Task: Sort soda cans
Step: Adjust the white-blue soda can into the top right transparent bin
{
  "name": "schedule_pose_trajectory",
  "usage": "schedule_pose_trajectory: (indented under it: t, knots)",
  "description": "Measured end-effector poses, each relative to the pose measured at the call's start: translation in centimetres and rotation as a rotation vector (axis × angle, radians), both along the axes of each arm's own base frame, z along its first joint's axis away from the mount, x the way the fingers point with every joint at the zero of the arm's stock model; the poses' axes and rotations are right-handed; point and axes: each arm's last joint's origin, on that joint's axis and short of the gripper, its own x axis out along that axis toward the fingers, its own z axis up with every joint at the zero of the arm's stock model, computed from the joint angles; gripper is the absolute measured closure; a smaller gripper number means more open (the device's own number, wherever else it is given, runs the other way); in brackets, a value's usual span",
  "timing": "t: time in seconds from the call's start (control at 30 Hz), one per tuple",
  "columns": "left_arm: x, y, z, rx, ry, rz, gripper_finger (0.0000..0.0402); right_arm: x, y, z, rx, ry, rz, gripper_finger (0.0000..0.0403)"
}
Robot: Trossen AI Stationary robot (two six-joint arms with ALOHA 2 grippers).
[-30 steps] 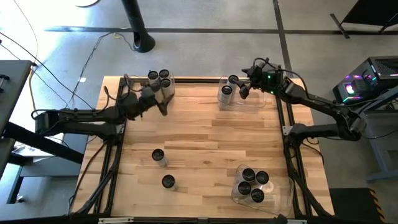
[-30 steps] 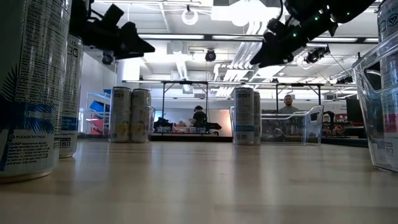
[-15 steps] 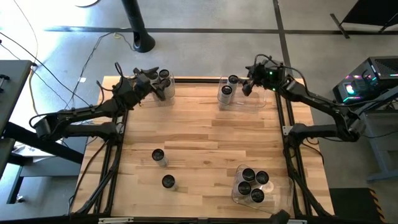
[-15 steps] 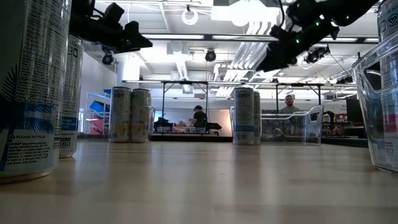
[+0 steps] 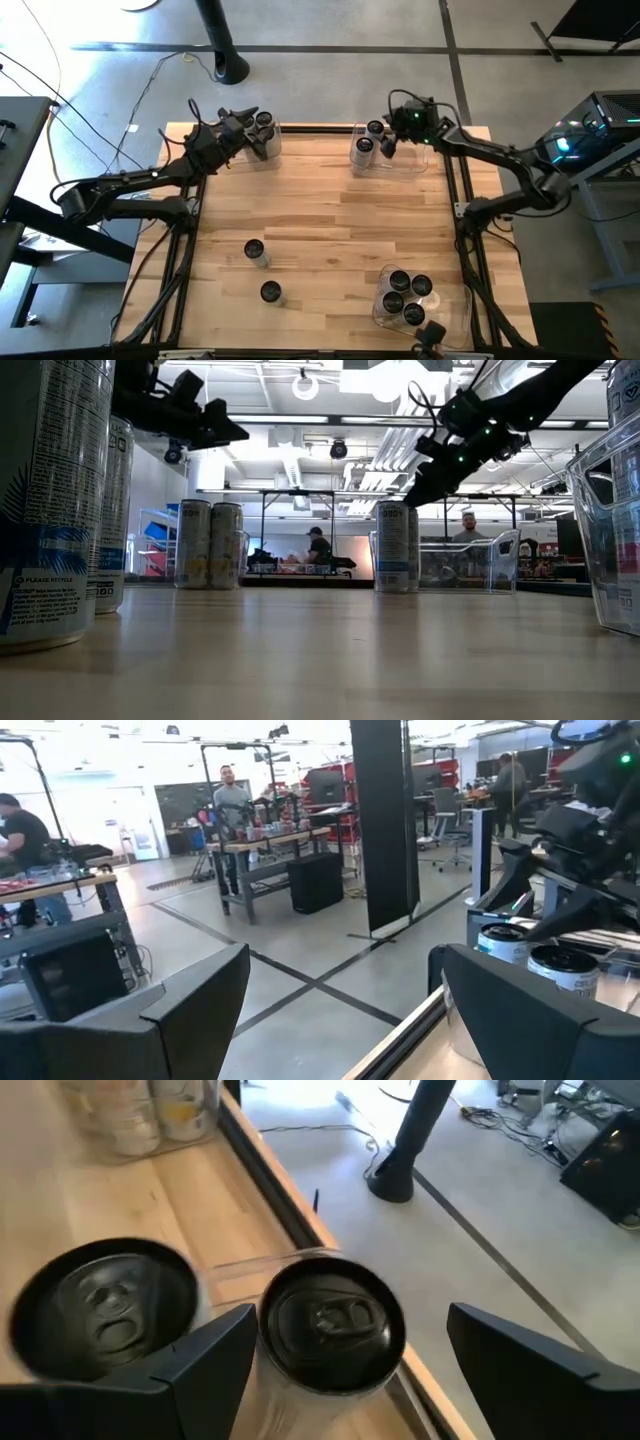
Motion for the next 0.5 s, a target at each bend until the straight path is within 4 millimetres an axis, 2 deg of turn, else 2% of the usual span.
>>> schedule_pose_trajectory:
  t: [0.5]
  knots:
    - [0.1, 0.2, -0.2, 0.004, 0.021, 0.005, 0.0071, 1.3, -1.3, -3.0, 0.105, 0.01, -0.033, 0.0088]
